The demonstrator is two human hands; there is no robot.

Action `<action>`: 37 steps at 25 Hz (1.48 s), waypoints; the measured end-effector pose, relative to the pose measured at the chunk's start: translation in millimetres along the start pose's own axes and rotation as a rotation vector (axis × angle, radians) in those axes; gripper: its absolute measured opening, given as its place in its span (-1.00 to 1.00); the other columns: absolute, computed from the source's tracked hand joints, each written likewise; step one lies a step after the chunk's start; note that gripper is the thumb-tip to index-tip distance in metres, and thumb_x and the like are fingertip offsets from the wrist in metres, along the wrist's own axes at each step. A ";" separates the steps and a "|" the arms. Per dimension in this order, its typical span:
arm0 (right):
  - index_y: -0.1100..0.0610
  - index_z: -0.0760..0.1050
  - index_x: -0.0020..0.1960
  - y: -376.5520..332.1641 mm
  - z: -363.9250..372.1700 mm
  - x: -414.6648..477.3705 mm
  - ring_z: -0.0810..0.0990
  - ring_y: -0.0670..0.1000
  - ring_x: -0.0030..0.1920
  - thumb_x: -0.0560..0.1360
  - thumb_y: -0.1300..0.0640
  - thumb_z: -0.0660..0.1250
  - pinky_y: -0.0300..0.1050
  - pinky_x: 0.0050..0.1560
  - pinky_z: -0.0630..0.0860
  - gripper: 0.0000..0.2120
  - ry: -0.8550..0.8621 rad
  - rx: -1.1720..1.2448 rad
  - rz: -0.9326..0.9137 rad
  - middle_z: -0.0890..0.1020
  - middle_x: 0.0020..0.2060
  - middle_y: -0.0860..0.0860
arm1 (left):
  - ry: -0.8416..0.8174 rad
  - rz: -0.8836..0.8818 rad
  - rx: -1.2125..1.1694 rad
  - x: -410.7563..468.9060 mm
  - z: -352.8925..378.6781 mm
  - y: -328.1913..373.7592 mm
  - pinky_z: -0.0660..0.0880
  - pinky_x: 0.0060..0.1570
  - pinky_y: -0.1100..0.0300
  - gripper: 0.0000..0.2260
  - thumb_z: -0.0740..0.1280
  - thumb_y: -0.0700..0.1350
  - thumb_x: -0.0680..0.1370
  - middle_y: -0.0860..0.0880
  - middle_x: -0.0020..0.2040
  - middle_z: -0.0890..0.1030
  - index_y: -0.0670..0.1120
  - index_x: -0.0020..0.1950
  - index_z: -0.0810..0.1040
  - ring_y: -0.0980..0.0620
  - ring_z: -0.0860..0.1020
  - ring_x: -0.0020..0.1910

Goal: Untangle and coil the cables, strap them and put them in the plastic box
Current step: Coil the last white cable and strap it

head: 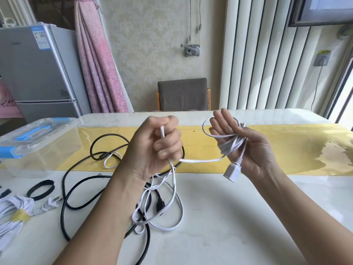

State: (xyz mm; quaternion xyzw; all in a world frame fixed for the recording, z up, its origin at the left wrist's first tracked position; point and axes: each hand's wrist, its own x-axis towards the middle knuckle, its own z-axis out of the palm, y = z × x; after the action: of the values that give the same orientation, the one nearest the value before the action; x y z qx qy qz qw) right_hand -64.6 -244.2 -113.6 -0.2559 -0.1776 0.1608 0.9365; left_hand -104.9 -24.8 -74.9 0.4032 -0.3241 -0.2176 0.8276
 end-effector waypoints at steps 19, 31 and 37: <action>0.31 0.48 0.27 -11.7 -6.5 3.1 0.53 0.19 0.25 0.13 0.39 0.43 0.02 0.23 0.48 -0.32 -0.033 -0.210 0.140 0.49 0.30 0.24 | 0.798 0.476 0.034 -3.8 -50.1 28.3 0.05 -0.66 0.39 -0.73 0.16 -0.08 0.62 0.12 -0.47 0.44 0.00 -0.25 0.50 0.22 0.21 -0.58; 0.37 0.42 0.30 -13.3 1.4 -2.0 0.50 0.22 0.27 0.26 0.46 0.31 0.06 0.24 0.48 -0.41 -0.062 -0.014 0.079 0.46 0.31 0.29 | 0.440 -0.285 0.654 10.1 -27.3 -15.2 0.10 -0.63 0.37 -0.45 0.42 0.18 0.34 0.08 -0.57 0.23 -0.12 0.21 0.53 0.15 0.16 -0.59; 0.38 0.13 0.46 -7.8 1.4 0.6 0.26 0.25 0.44 0.50 0.44 -0.08 0.05 0.50 0.09 -0.48 -0.224 -0.034 0.228 0.25 0.43 0.31 | 0.282 -0.515 1.225 29.1 -12.8 -80.0 0.33 -0.40 0.33 -0.34 0.48 0.08 0.42 -0.06 0.34 0.38 -0.01 0.44 0.31 0.22 0.41 -0.39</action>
State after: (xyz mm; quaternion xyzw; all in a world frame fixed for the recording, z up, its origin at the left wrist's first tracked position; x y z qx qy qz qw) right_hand -63.0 -249.7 -108.2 -0.2706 -0.2533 0.2904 0.8822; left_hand -83.5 -82.5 -135.0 0.8881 -0.1715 -0.1305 0.4060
